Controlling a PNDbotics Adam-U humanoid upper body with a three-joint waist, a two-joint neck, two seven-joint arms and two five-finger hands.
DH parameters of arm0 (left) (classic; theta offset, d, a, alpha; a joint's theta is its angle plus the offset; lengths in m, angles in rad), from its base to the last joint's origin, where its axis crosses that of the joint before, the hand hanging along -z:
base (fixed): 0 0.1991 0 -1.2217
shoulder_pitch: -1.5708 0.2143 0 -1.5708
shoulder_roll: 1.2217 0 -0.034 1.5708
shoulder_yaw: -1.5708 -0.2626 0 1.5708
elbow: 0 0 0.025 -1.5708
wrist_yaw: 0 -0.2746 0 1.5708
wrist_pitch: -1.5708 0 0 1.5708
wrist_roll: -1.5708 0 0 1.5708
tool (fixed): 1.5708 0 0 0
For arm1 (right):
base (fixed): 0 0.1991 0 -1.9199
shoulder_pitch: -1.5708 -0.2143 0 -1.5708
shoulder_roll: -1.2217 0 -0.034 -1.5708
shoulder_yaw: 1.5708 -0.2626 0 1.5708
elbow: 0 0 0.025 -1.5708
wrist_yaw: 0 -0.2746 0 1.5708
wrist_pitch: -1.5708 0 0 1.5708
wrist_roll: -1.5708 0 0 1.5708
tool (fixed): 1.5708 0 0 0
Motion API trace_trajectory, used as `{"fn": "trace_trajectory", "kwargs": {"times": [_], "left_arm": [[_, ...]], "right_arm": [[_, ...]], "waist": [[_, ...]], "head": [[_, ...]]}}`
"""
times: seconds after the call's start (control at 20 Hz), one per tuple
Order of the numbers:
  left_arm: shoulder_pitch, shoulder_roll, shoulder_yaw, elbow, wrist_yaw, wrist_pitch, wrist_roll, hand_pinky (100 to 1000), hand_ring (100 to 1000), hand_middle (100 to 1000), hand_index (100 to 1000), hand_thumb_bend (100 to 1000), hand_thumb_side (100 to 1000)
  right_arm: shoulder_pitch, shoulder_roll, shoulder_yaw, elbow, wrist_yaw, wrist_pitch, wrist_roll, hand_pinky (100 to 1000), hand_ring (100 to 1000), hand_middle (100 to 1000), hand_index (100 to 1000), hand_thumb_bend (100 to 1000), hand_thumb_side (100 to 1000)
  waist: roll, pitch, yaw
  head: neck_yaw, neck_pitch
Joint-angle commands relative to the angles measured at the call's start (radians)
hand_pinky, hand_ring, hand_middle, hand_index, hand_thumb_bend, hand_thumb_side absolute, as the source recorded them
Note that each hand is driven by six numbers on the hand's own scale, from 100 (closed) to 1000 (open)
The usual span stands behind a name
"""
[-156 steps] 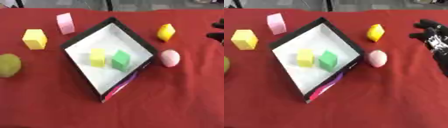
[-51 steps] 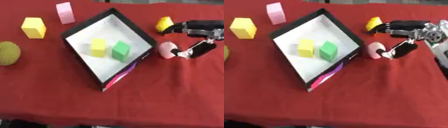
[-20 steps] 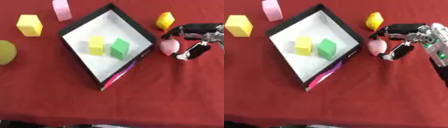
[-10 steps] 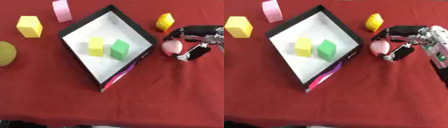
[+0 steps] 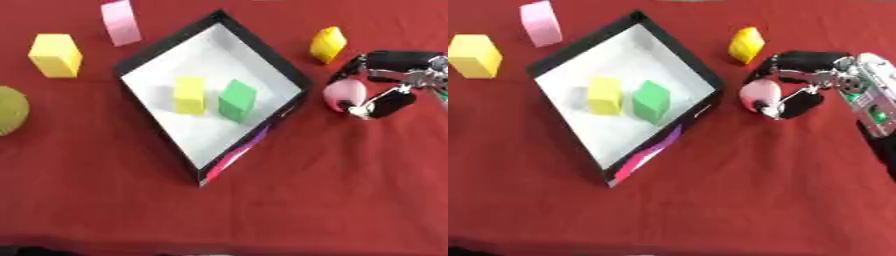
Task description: Pick up objects on the table and place them in the box.
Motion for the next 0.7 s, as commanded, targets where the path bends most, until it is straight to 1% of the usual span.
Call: {"fn": "trace_trajectory", "kwargs": {"times": [0.05, 0.1, 0.2, 0.25, 0.35, 0.4, 0.5, 0.7], "left_arm": [[-0.015, 0.027, 0.002, -0.009, 0.003, -0.002, -0.004, 690, 827, 749, 729, 171, 732], [-0.016, 0.027, 0.002, -0.009, 0.003, -0.002, -0.004, 689, 827, 748, 728, 171, 732], [-0.016, 0.027, 0.002, -0.009, 0.003, -0.001, -0.004, 689, 827, 746, 728, 170, 732], [-0.016, 0.027, 0.001, -0.009, 0.002, -0.001, -0.004, 689, 827, 746, 728, 170, 732], [-0.017, 0.027, 0.002, -0.009, 0.002, -0.001, -0.004, 689, 827, 745, 727, 170, 732], [-0.017, 0.027, 0.001, -0.009, 0.002, -0.001, -0.004, 689, 827, 745, 728, 169, 732], [-0.017, 0.027, 0.001, -0.009, 0.002, 0.0, -0.004, 689, 827, 744, 727, 167, 732], [-0.018, 0.027, 0.001, -0.009, 0.0, 0.0, -0.005, 689, 827, 744, 727, 165, 732]], "right_arm": [[-0.011, -0.025, 0.001, -0.005, 0.021, -0.002, -0.015, 832, 752, 585, 813, 218, 502], [-0.01, -0.025, 0.003, -0.005, 0.026, -0.006, -0.02, 816, 739, 570, 800, 247, 514], [-0.007, -0.026, 0.006, -0.004, 0.035, -0.014, -0.028, 795, 717, 547, 779, 269, 522], [-0.006, -0.026, 0.006, -0.003, 0.038, -0.015, -0.034, 791, 712, 541, 774, 266, 522], [-0.004, -0.026, 0.007, -0.001, 0.034, -0.017, -0.047, 774, 685, 516, 747, 236, 511], [-0.002, -0.026, 0.007, -0.002, 0.027, -0.017, -0.054, 771, 677, 509, 738, 204, 497], [0.0, -0.028, 0.006, -0.007, 0.008, -0.013, -0.064, 773, 669, 503, 734, 162, 475], [0.003, -0.036, 0.006, -0.033, -0.046, -0.007, -0.064, 772, 656, 496, 730, 119, 450]], "waist": [[0.004, -0.015, 0.001], [0.003, -0.015, 0.001], [0.003, -0.015, 0.001], [0.003, -0.015, 0.001], [0.002, -0.016, 0.002], [0.002, -0.016, 0.002], [0.001, -0.016, 0.001], [0.0, -0.019, 0.001]], "head": [[-0.004, -0.008], [-0.004, -0.008], [-0.005, -0.008], [-0.005, -0.007], [-0.005, -0.006], [-0.005, -0.006], [-0.004, -0.006], [-0.003, -0.006]]}}
